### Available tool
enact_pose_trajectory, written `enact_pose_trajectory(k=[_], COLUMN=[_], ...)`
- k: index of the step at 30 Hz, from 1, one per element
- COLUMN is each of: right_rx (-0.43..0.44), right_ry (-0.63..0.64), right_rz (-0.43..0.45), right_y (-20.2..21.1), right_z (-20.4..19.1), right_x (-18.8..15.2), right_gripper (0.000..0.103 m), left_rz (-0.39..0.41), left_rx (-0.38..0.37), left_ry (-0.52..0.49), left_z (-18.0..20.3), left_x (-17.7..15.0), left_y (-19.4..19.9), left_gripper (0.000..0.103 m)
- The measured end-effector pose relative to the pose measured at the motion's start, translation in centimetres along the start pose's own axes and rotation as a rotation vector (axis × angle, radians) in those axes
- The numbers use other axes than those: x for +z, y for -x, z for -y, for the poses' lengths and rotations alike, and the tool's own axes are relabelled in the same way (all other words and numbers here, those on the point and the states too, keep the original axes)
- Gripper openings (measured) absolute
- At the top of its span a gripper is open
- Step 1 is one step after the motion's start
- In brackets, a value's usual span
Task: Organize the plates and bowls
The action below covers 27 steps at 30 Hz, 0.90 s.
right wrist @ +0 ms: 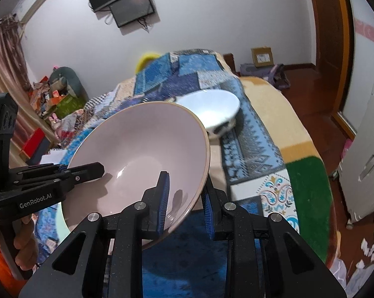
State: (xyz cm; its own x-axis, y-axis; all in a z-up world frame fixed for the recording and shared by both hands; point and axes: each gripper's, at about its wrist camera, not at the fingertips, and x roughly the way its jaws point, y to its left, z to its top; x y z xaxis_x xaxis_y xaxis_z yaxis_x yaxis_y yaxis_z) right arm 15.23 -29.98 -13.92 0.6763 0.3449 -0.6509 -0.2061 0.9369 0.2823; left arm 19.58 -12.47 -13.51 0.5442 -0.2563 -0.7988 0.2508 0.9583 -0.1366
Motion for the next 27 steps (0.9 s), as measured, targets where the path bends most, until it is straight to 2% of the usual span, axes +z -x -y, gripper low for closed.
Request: enact_pose_trajectory(k=[12, 27], right_rx=[0.068, 0.195], right_ry=[0.090, 0.193], right_rz=[0.051, 0.020], right_y=[0.8, -2.3], right_z=[-6.5, -14.2], right_x=[0.4, 0.0], right_gripper=[0.023, 0.023], left_rz=[0.090, 0.133], left_rx=[0.064, 0.172], left_ry=[0.054, 0.177], left_z=[-4.4, -12.2], left_x=[-2.5, -6.8], left_y=[7.8, 13.5], left_gripper=[0.016, 0.016])
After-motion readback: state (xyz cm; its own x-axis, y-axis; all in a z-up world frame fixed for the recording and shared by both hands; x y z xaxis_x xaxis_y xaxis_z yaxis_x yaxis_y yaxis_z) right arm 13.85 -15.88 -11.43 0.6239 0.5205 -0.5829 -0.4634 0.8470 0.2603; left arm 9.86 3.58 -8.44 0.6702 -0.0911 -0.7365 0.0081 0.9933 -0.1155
